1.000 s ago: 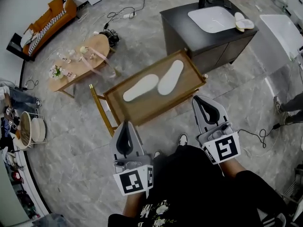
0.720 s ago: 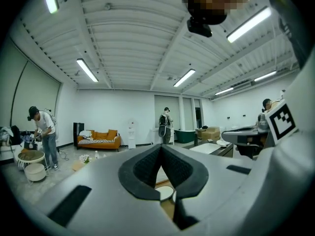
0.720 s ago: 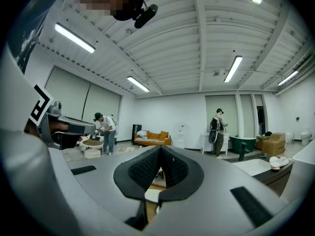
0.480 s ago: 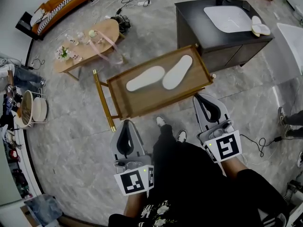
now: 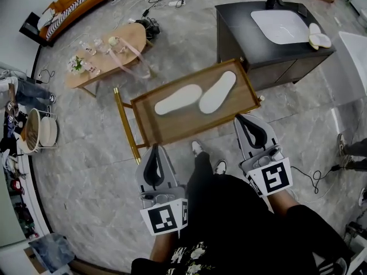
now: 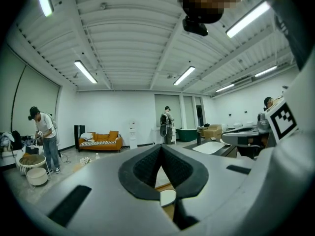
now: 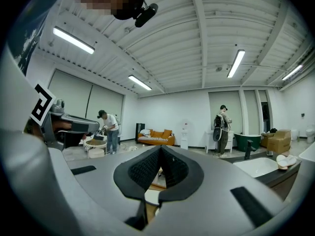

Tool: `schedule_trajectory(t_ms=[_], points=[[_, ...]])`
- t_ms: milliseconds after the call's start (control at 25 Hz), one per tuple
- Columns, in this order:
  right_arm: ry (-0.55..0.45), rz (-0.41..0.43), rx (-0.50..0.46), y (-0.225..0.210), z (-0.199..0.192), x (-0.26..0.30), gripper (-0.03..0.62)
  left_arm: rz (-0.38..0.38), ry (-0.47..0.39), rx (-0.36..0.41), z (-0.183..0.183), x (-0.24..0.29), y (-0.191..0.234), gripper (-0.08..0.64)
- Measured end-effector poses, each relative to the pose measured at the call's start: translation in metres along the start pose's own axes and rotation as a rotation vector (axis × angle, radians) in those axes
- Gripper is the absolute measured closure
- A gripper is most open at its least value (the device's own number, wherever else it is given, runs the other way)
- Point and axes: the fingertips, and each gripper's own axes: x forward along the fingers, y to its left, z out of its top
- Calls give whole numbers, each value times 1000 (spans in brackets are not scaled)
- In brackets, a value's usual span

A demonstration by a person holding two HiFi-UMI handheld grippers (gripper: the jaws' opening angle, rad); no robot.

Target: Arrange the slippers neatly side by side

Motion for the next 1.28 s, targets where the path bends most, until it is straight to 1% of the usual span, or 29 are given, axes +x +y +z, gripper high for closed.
schedule_trajectory(t_ms=[200,360,560,720,1000,1280], points=[[-4,22,3,-1,1,21,598,10,-6,6,8,11,9,560],[1,32,12,2,-3,35,597,17,9,14,0,19,15,560],[13,40,5,2,-6,55,597,12,-3,16,2,38,27,560],[12,43,3,3,-5,75,597,-9,2,-3,-1,54,37,560],[10,21,-23,-4,3,111,597,-33,-25,9,4,91,54,560],[8,-15,-54,-17,13,138,597,-33,-56,-18,7,127,70,560]])
